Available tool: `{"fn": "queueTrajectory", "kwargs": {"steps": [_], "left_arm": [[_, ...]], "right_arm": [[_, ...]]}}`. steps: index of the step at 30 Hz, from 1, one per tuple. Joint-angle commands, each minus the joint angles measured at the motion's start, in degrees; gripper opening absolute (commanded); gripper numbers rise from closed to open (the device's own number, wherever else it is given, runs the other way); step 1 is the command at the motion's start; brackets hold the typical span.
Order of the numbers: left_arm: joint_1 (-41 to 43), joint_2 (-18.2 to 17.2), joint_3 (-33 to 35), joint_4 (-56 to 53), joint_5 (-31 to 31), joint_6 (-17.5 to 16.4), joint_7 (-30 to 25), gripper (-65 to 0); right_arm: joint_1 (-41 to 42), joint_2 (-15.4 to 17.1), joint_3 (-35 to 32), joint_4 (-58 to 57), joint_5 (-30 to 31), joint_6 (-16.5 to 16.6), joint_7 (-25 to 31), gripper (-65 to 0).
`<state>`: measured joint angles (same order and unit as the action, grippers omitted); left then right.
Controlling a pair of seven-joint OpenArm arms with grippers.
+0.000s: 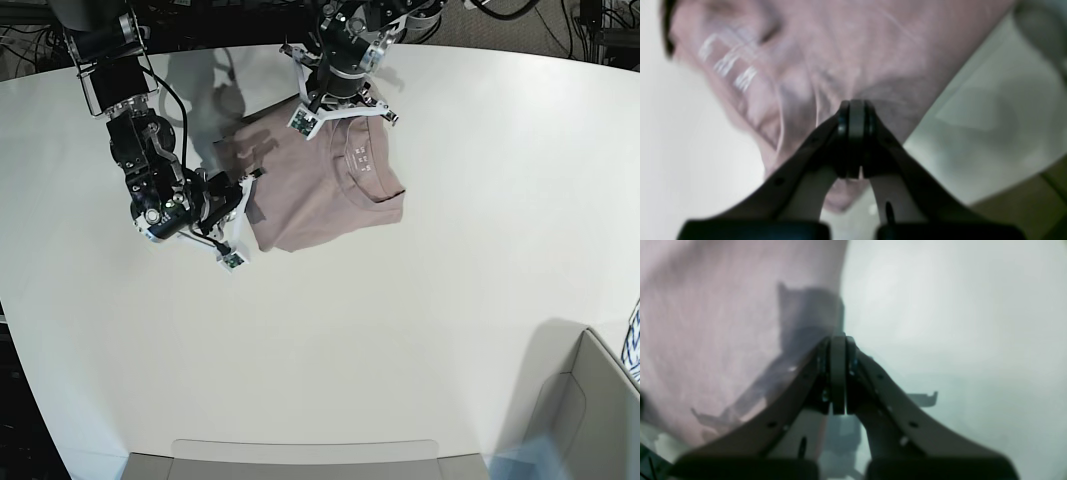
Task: Fold the T-shirt properly
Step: 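Grasp the folded shirt with the left gripper and lift it, then carry the folded shirt with the left gripper aside and set it down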
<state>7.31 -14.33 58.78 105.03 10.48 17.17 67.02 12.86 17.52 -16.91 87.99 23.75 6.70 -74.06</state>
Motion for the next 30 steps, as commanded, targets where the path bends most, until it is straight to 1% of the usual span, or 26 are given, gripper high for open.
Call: {"fn": "queueTrajectory", "kwargs": {"steps": [1,3,5,7,9,10,12,15,18,20,25,27,30], "left_arm": [[-1.38,0.22,0.07,-1.25,0.11,-1.04,0.27,-65.0],[-3.4,0.22,-0.19,-4.68,0.46,-1.65,0.36,-65.0],[-5.6,0.31,-2.92,-6.88,0.46,-0.51,0.36,-65.0],[-7.09,0.57,-8.81,-7.85,0.46,0.46,0.36,-65.0],[-8.76,0.57,-16.81,-7.93,0.11,0.37,0.36,-65.0],[-9.82,0.57,-21.2,-7.67,0.11,0.28,0.36,-65.0],[-11.05,0.66,-26.56,-7.32,0.11,0.19,0.36,-65.0],[-12.1,0.31,-29.29,-5.74,0.11,0.19,0.36,-65.0],[-11.75,0.66,-29.03,-4.42,0.11,0.19,0.45,-65.0],[-9.99,0.83,-29.03,-3.89,0.03,0.19,0.45,-65.0],[-7.62,4.35,-28.94,-0.81,0.03,-0.07,-0.78,-65.0],[-6.39,6.28,-28.94,0.33,0.03,-2.79,-1.13,-65.0],[-5.77,8.74,-28.94,1.47,0.03,-8.6,-1.22,-65.0]], "right_arm": [[1.25,0.72,-1.51,0.85,0.47,0.38,0.35,-65.0],[0.46,1.78,-5.64,0.85,0.47,0.38,0.35,-65.0],[-0.25,2.31,-9.6,1.11,0.74,0.38,0.26,-65.0],[-1.48,2.22,-12.15,1.64,0.74,0.38,-0.88,-65.0],[-3.15,1.95,-14.43,3.58,0.74,0.38,-1.76,-65.0],[-4.38,1.78,-15.05,5.42,0.74,0.29,-1.59,-65.0],[-6.58,1.08,-15.31,9.11,0.74,0.29,-0.53,-65.0],[-9.83,0.72,-12.76,15.88,0.65,0.29,0.79,-65.0],[-11.76,0.46,-6.96,20.89,0.65,0.11,1.23,-65.0],[-12.56,-0.6,-2.57,22.65,0.65,0.11,1.05,-65.0],[-15.02,-4.02,14.49,23.27,0.56,-0.06,0.79,-65.0],[-16.07,-5.08,22.31,23.27,0.56,-0.15,0.79,-65.0],[-17.74,-5.69,31.1,23.36,0.56,0.03,0.79,-65.0]]}}
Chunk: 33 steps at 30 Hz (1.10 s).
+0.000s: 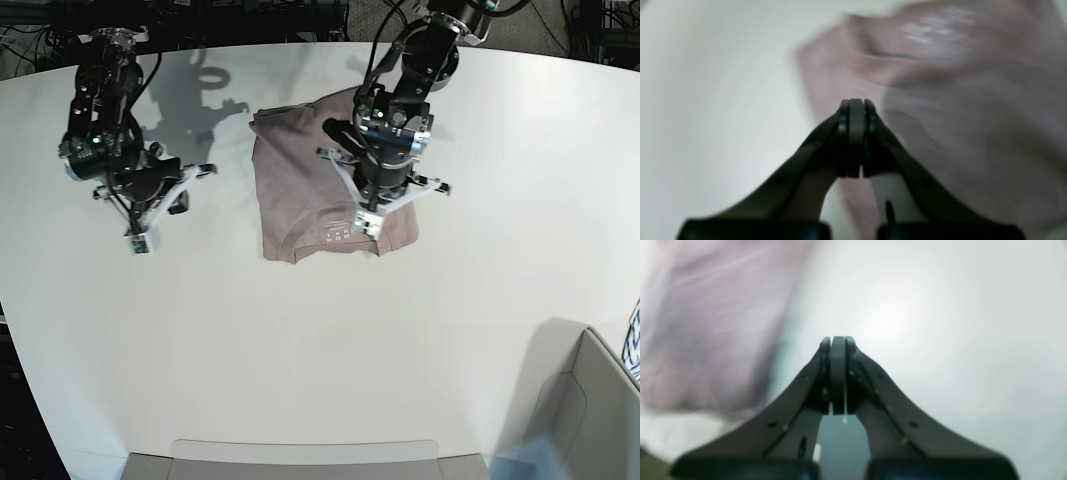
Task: Fold the T-shirt properly
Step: 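Carry the folded shirt with the left gripper aside and set it down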
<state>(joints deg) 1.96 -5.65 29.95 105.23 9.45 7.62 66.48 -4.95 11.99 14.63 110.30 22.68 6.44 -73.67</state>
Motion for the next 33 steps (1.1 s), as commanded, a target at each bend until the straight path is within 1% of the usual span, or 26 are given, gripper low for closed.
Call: {"fn": "queueTrajectory", "kwargs": {"steps": [1,3,6,9,11,12,13,15,17,19,22,26,28,31,33], "left_arm": [[-0.42,0.86,-0.11,1.45,1.05,-0.8,-0.68,-65.0],[-0.33,2.53,-0.11,1.54,1.05,-4.58,-0.68,-65.0],[0.73,4.38,-0.02,1.19,1.05,-10.03,-1.03,-65.0],[1.16,4.73,0.68,-0.75,1.05,-15.66,-2.35,-65.0],[0.73,4.38,2.97,-4.79,1.05,-18.3,-2.08,-65.0],[0.73,4.2,4.37,-7.52,1.49,-18.91,-2.35,-65.0],[0.73,4.11,5.08,-10.07,1.58,-19.0,-2.61,-65.0],[0.64,2.53,5.96,-14.37,1.58,-18.83,-2.96,-65.0],[0.64,1.3,5.08,-16.92,1.58,-18.83,-5.34,-65.0],[0.64,-1.69,2.0,-18.5,1.58,-18.83,-7.71,-65.0],[0.46,-6.17,-1.69,-19.65,1.58,-19.27,-9.2,-65.0],[-3.67,-14.17,-3.01,-21.32,1.32,-19.35,-9.29,-65.0],[-5.78,-17.16,-3.1,-22.55,1.14,-19.35,-9.64,-65.0],[-7.89,-19.71,-3.1,-23.16,1.14,-19.35,-10.17,-65.0],[-8.59,-19.98,-3.1,-22.99,1.49,-19.35,-10.17,-65.0]], "right_arm": [[-0.37,-0.16,1.15,1.04,1.63,0.29,0.39,-65.0],[-2.21,0.1,3.43,1.04,1.63,0.38,0.39,-65.0],[-4.76,0.19,4.58,1.13,1.63,0.46,0.75,-65.0],[-6.61,0.63,4.66,1.13,1.63,0.55,0.83,-65.0],[-7.31,0.63,4.66,1.13,1.63,0.55,0.83,-65.0],[-7.58,0.63,4.66,1.13,1.63,0.55,0.83,-65.0],[-7.84,0.63,4.66,1.13,1.63,0.55,0.83,-65.0],[-7.84,0.63,4.66,1.13,1.63,0.55,0.83,-65.0],[-7.93,0.63,4.66,1.13,1.63,0.55,0.83,-65.0],[-8.1,0.63,4.66,1.13,1.63,0.55,0.83,-65.0],[-8.28,0.63,4.66,1.13,1.63,0.55,0.83,-65.0],[-8.28,0.54,4.4,1.13,1.63,0.55,0.83,-65.0],[-8.28,0.36,4.31,1.13,1.63,0.55,0.83,-65.0],[-8.1,0.19,4.22,1.13,1.63,0.55,0.83,-65.0],[-8.1,0.19,4.22,1.13,1.72,0.55,0.83,-65.0]]}}
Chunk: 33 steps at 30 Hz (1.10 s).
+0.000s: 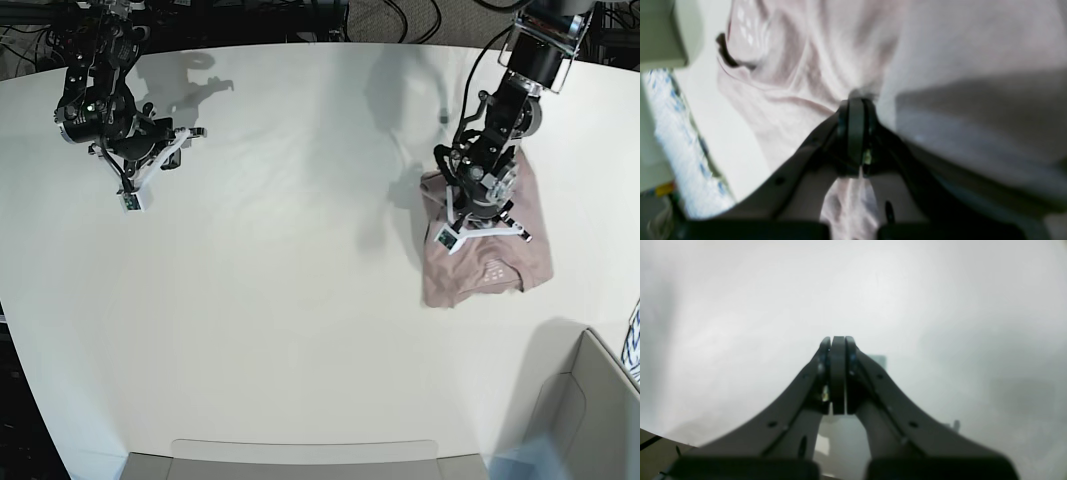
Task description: Fold the T-shirt properly
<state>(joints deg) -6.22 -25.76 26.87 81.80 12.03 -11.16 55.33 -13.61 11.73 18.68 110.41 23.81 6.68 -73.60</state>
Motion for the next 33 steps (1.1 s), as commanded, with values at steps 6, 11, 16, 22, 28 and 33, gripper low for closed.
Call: {"fn": "queueTrajectory", "kwargs": {"steps": [6,11,16,22,28,33], "left_arm": [[-1.39,0.4,-3.18,3.08,-1.09,-0.4,1.15,-65.0],[-2.09,4.0,-13.2,12.05,-1.0,-0.05,1.15,-65.0],[2.22,7.87,-20.24,23.91,-1.0,-0.14,1.06,-65.0],[12.94,13.85,-27.8,34.9,-1.0,-0.23,-0.69,-65.0],[26.75,17.19,-32.02,35.26,-1.0,-0.05,-11.86,-65.0],[38.44,21.76,-37.11,35.26,-1.0,-0.14,-25.05,-65.0]], "right_arm": [[0.9,0.54,0.18,1.19,0.58,0.31,0.77,-65.0],[1.78,0.71,0.18,5.5,0.58,0.31,0.77,-65.0],[1.17,0.63,0.18,7.88,0.67,0.31,0.33,-65.0],[-4.9,0.36,0.09,8.14,0.76,0.31,0.33,-65.0],[-12.37,0.27,0.18,8.23,0.76,0.31,0.68,-65.0],[-17.65,0.27,0.18,8.23,0.76,0.31,0.77,-65.0]]}}
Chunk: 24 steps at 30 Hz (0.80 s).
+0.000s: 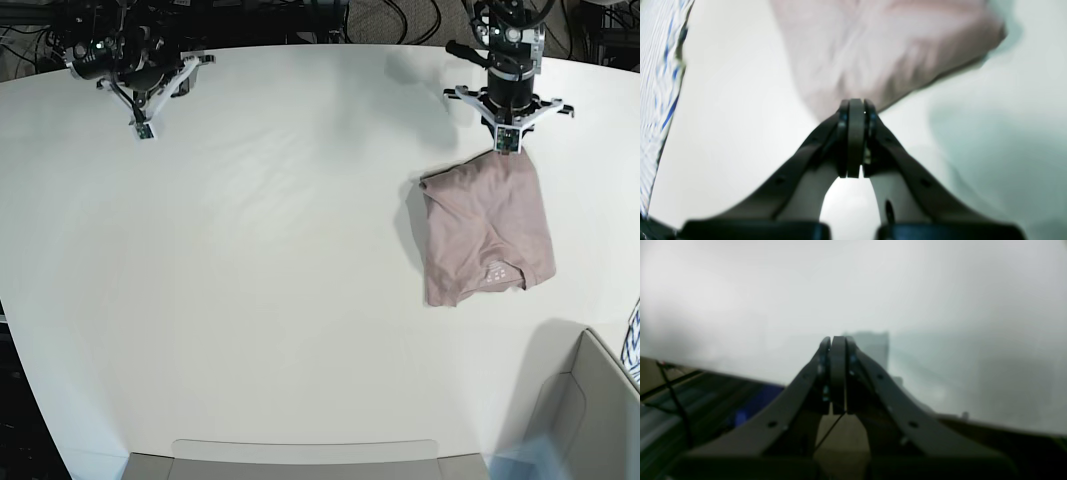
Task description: Fold the T-shirt properly
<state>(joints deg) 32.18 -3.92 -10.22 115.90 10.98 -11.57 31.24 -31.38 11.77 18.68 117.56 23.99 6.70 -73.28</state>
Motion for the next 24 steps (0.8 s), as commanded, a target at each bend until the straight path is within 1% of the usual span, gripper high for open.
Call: {"fn": "queueTrajectory", "kwargs": {"steps": [1,3,6,8,10,12,13,15,18,20,23,24], "left_arm": [[2.23,0.98,-1.17,1.16,0.05,0.19,-3.42,-65.0],[6.28,3.18,-3.36,1.16,0.05,0.1,-8.61,-65.0],[11.02,4.93,-5.3,1.07,-0.39,0.01,-13.79,-65.0],[13.57,4.93,-5.47,0.98,-0.48,-0.08,-15.46,-65.0],[15.42,5.02,-5.65,0.72,-0.57,-0.08,-16.08,-65.0],[16.74,5.02,-5.65,0.63,-0.57,0.01,-16.08,-65.0],[17.35,5.11,-5.65,0.63,-0.74,0.1,-16.08,-65.0],[18.85,5.9,-5.74,0.28,-2.41,0.1,-16.08,-65.0],[20.34,6.08,-6.88,-0.25,-3.47,0.01,-16.17,-65.0],[20.61,6.17,-7.32,-1.39,-4.26,0.01,-16.17,-65.0],[21.22,6.08,-7.5,-4.03,-4.61,0.01,-16.17,-65.0],[21.22,6.17,-7.85,-5.17,-4.61,0.01,-16.17,-65.0]], "right_arm": [[-0.93,0.14,0.18,1.08,0.67,0.29,0.44,-65.0],[-3.22,-0.39,0.27,1.08,2.69,0.29,0.44,-65.0],[-6.91,-0.12,0.53,1.17,10.34,0.29,0.53,-65.0],[-9.37,-0.03,0.62,1.17,15.09,0.29,0.53,-65.0],[-11.66,0.49,0.62,1.17,17.37,0.2,0.53,-65.0],[-14.21,0.41,0.53,1.17,17.46,0.2,1.06,-65.0],[-15.88,0.41,0.44,1.17,17.37,0.2,2.37,-65.0],[-20.1,0.49,0.53,1.17,17.37,0.2,6.77,-65.0],[-26.78,0.67,0.53,1.08,17.37,0.2,15.3,-65.0],[-30.21,0.67,0.27,0.99,17.37,0.2,19.25,-65.0],[-32.84,0.67,0.09,0.73,17.02,0.29,20.57,-65.0],[-33.11,0.58,0.09,0.64,15.88,0.29,20.57,-65.0]]}}
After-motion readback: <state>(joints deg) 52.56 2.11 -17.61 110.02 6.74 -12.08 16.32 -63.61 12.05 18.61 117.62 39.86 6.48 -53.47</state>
